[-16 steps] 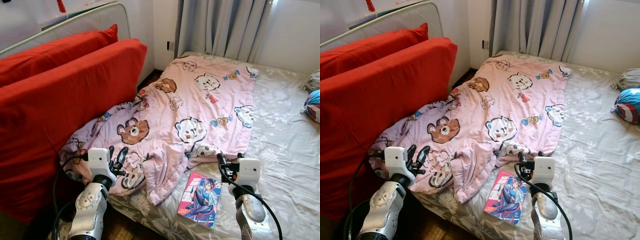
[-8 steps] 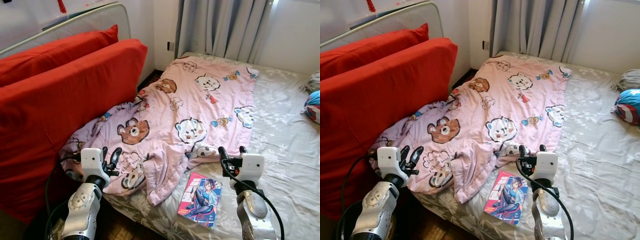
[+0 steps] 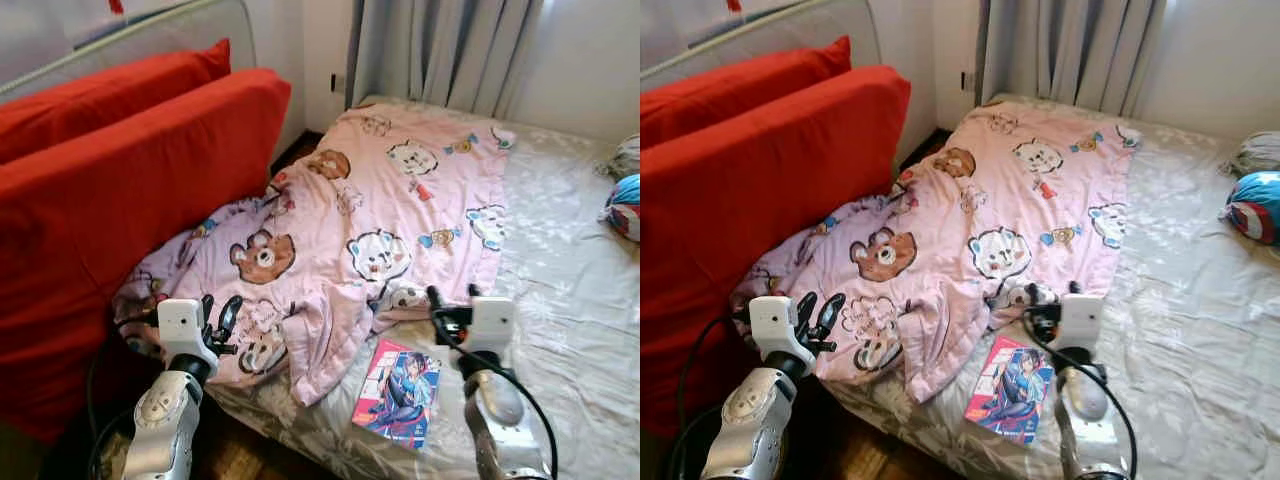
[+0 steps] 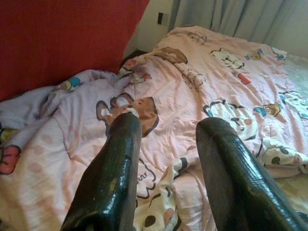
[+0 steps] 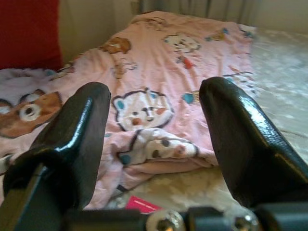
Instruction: Clean up the room
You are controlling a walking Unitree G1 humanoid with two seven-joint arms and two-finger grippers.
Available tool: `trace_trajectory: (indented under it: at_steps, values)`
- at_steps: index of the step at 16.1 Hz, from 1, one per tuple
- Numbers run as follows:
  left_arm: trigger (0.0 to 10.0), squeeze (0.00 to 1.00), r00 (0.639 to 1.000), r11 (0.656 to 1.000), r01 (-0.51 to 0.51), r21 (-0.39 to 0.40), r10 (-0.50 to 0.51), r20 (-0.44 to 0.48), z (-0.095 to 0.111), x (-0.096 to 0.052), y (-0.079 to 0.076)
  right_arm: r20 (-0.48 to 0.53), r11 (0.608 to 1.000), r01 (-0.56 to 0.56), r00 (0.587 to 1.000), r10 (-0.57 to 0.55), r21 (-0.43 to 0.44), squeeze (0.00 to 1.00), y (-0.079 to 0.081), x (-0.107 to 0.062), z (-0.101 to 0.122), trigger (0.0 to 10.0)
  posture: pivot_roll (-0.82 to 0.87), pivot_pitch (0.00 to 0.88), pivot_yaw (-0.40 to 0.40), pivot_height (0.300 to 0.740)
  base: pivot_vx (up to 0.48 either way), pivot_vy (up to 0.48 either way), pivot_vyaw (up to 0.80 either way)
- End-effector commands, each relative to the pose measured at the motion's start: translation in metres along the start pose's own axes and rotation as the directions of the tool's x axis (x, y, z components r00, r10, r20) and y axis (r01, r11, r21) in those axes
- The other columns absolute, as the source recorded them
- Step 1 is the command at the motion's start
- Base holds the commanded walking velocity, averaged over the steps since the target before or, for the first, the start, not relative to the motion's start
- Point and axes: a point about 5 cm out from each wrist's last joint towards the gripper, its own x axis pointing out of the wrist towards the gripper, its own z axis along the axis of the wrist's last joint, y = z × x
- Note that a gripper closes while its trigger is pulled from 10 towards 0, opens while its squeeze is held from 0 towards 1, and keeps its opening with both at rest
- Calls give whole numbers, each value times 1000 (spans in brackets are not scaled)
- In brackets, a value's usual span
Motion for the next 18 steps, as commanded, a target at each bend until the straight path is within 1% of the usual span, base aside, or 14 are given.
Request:
trace_trajectory:
  at_steps: [1, 3, 5, 7, 8, 10, 16, 17, 18]
  values:
    - [10000, 0, 1000, 1000, -12, 8, 12, 10, 6, 1, 4, 20, 1000, 9, 1000, -8, -11, 0, -3, 3, 7, 10000, -12, 123, -19, 740, 0, 0, 0]
    - [10000, 0, 1000, 1000, -21, 5, 21, 12, 8, 3, 7, 33, 999, 49, 998, -48, -6, 0, -9, 5, 12, 10000, -21, 128, -12, 740, 0, 0, 0]
    - [10000, 0, 1000, 1000, 4, 18, -4, 0, 6, 2, 3, 32, 998, 70, 997, -70, -5, 0, -11, 5, 11, 10000, -27, 130, -3, 740, 0, 0, 0]
    - [10000, 0, 1000, 1000, -4, 19, 4, -1, 7, 1, 5, 35, 996, 85, 996, -85, 5, 0, -11, 2, 11, 10000, -26, 125, 3, 740, 0, 0, 0]
    - [10000, 0, 1000, 999, 5, 41, -5, 2, 9, 2, 5, 33, 995, 94, 995, -95, 13, 0, -11, 0, 9, 10000, -26, 118, 5, 740, 0, 0, 0]
    - [10000, 0, 1000, 999, 6, 35, -7, 6, 10, 3, 5, 27, 993, 115, 993, -116, 21, 0, -14, -1, 7, 10000, -20, 107, 11, 740, 0, 0, 0]
    - [10000, 0, 1000, 1000, 8, 27, -8, 8, 10, 7, 2, 29, 993, 115, 993, -115, 15, 0, -15, 0, 8, 10000, -23, 74, 11, 740, 0, 0, 0]
    - [10000, 0, 1000, 1000, 10, 25, -10, 7, 10, 7, 2, 26, 993, 122, 992, -122, 1, 0, -16, 1, 9, 10000, -23, 74, 11, 740, 0, 0, 0]
    - [10000, 0, 1000, 1000, 13, 21, -13, 5, 8, 6, 0, 15, 991, 136, 991, -136, 11, 0, -17, 3, 8, 10000, -24, 67, 11, 740, 0, 0, 0]
